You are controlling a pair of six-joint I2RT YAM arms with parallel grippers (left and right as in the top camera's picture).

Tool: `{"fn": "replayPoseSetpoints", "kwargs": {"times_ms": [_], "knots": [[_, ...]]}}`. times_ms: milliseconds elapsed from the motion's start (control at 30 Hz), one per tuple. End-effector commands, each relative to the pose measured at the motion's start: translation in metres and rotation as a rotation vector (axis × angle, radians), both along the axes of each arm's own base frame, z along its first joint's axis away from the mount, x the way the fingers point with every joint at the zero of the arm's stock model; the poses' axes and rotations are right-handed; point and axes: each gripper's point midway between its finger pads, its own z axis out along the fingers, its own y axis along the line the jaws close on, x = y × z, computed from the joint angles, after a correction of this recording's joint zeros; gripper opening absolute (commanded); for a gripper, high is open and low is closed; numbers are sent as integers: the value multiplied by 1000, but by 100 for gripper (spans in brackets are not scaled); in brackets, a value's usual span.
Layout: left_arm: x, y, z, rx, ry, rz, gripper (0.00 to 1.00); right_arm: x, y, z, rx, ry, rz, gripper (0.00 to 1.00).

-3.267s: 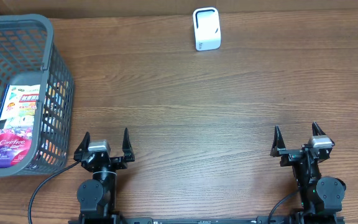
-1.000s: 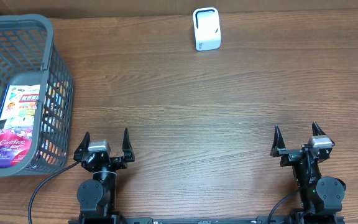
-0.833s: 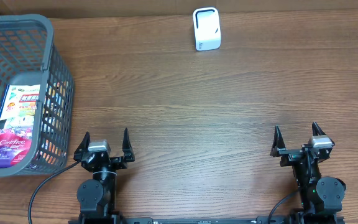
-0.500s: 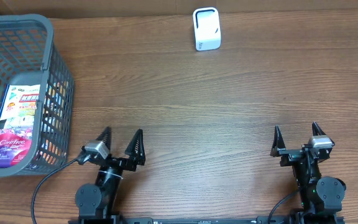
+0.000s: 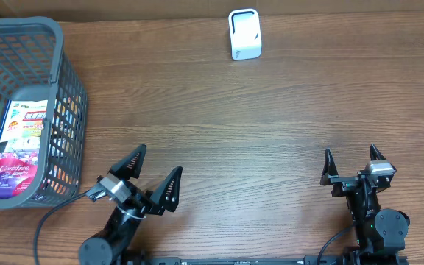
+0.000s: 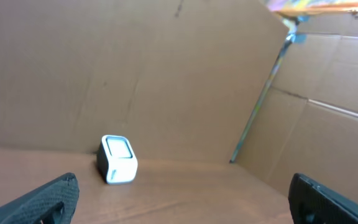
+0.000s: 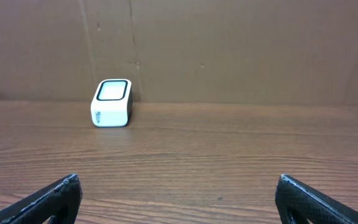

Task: Scan the item barcode
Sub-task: 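Move the left gripper over the basket toward the Carefree pack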

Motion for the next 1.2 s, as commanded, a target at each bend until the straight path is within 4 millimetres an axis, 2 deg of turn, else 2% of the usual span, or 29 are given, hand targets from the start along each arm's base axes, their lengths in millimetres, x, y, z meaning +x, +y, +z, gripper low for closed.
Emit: {"fn": "replayPoseSetpoints", "kwargs": {"times_ms": [0,133,267,367,400,433,567,667,733,867,1000,1067,1167], "knots": [[-18,5,59,171,-166,101,100,0,-3,-1,-5,-8,-16,100],[-8,25,79,290,-49,246,100,0,-3,-1,-5,-8,-16,100],[16,49,87,334,241,348,100,0,-3,-1,-5,-8,-16,100],[30,40,96,382,392,265,100,0,-3,-1,-5,-8,-16,100],[33,30,104,403,410,197,100,0,-3,-1,-5,-8,-16,100],[40,16,121,414,419,98,100,0,-3,-1,-5,-8,-16,100],[60,19,155,496,385,114,100,0,-3,-1,-5,-8,-16,100],[74,42,169,445,487,241,100,0,-3,-1,-5,-8,-16,100],[79,63,172,387,604,337,100,0,-3,-1,-5,-8,-16,100],[87,92,173,377,777,398,100,0,-3,-1,-5,-8,-16,100],[94,122,178,406,856,453,100,0,-3,-1,-5,-8,-16,100],[95,146,185,386,867,540,100,0,-3,-1,-5,-8,-16,100],[89,194,190,296,888,711,100,0,-3,-1,-5,-8,-16,100]]}}
